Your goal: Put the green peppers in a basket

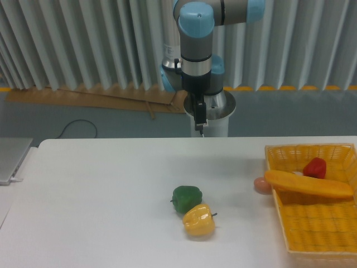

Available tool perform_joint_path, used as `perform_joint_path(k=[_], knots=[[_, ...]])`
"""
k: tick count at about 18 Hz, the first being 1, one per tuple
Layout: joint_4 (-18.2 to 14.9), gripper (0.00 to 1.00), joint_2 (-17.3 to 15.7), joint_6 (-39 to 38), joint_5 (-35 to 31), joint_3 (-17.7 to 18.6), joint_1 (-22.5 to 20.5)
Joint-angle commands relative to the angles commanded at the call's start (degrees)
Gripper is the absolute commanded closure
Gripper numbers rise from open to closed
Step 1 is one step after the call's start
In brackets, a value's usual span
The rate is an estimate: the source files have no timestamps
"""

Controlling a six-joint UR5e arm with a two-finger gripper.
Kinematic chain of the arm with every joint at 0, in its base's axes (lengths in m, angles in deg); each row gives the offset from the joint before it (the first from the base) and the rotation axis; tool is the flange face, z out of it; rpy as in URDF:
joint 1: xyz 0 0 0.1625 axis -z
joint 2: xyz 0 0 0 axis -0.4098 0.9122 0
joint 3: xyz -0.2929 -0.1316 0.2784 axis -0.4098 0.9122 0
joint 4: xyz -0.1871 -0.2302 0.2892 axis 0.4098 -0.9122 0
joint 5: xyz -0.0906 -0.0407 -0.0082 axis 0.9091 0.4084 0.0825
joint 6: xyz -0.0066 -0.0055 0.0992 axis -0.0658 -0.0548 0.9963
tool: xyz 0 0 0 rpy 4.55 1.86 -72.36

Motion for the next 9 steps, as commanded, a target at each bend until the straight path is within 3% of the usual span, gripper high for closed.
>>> perform_joint_path(k=[9], knots=[[-0.07, 0.0, 0.09, -0.27, 0.0, -0.86, 0.09]])
